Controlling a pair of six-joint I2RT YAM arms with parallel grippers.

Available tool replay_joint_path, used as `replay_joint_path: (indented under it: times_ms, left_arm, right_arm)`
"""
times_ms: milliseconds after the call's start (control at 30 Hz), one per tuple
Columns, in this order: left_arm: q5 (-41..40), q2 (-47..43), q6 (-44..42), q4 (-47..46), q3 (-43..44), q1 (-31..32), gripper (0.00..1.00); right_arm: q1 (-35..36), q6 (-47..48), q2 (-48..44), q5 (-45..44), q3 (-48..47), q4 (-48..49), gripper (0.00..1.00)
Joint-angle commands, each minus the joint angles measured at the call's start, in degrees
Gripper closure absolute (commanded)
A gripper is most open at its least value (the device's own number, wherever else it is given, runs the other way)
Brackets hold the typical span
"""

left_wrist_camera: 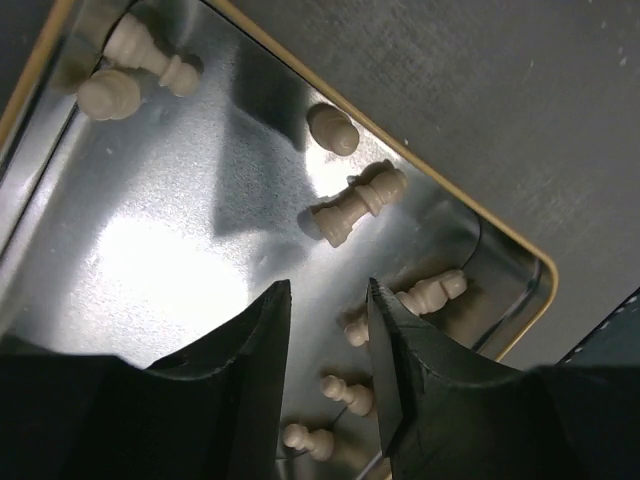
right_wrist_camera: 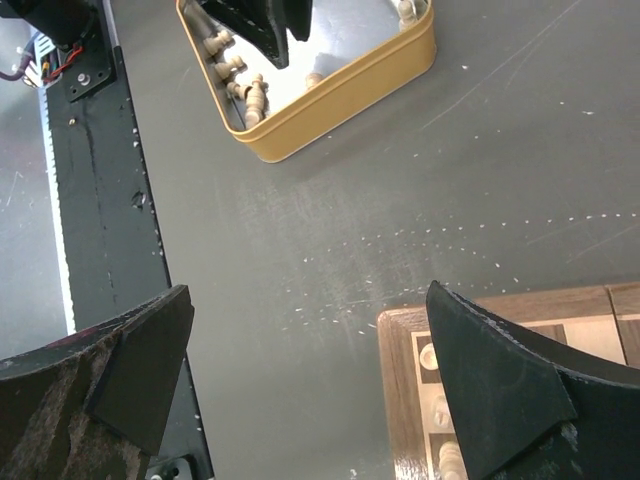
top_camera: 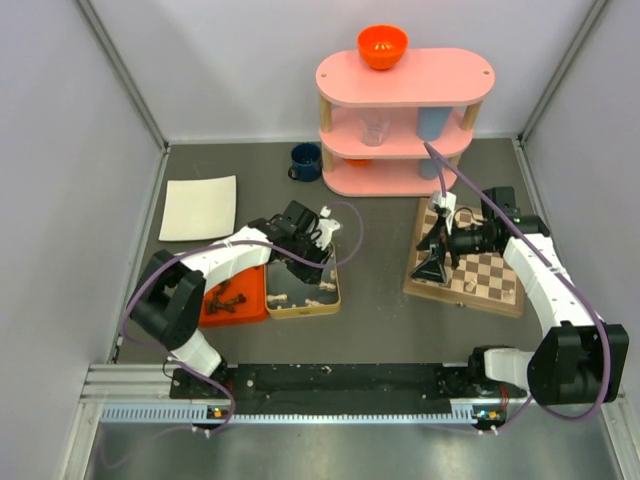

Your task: Set up the chess pieces on the board

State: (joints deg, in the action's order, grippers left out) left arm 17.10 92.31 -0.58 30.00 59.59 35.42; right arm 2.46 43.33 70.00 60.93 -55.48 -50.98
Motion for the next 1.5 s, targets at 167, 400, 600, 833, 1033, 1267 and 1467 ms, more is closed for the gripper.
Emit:
replay_joint_path:
  times_ms: [167, 400, 600, 833, 1033, 1267, 1467]
  left_arm:
    - [7.6, -0.5, -38.8, 3.6, 0.5, 0.5, 0.56]
    - [13.8, 2.1, -53.4, 6.5, 2.5, 0.6, 0.55]
    - [14.4, 5.2, -55.4, 6.0, 4.1, 1.0, 0.55]
    - [12.9, 7.5, -55.8, 5.1, 4.9, 1.7, 0.55]
    - [9.4, 8.8, -54.7, 4.4, 5.4, 3.1, 0.57]
    - [5.9, 9.3, -53.8, 3.1, 4.8, 3.7, 0.68]
    - [3.1, 8.5, -51.8, 1.8, 4.2, 3.8, 0.98]
  right_arm:
    - [-1.9, 2.0, -2.1, 3.1, 1.0, 0.5, 0.01]
    - [-3.7, 2.3, -2.9, 4.0, 1.4, 0.5, 0.01]
    - [-4.5, 2.5, -3.4, 4.4, 1.9, 0.4, 0.01]
    - [-4.6, 2.7, -3.6, 4.6, 2.0, 0.4, 0.01]
    - [-4.5, 2.7, -3.9, 4.8, 2.0, 0.3, 0.01]
    - [-4.6, 2.8, -4.1, 4.9, 2.0, 0.0, 0.01]
    - [-4.6, 3.1, -4.0, 4.9, 2.0, -0.1, 0.01]
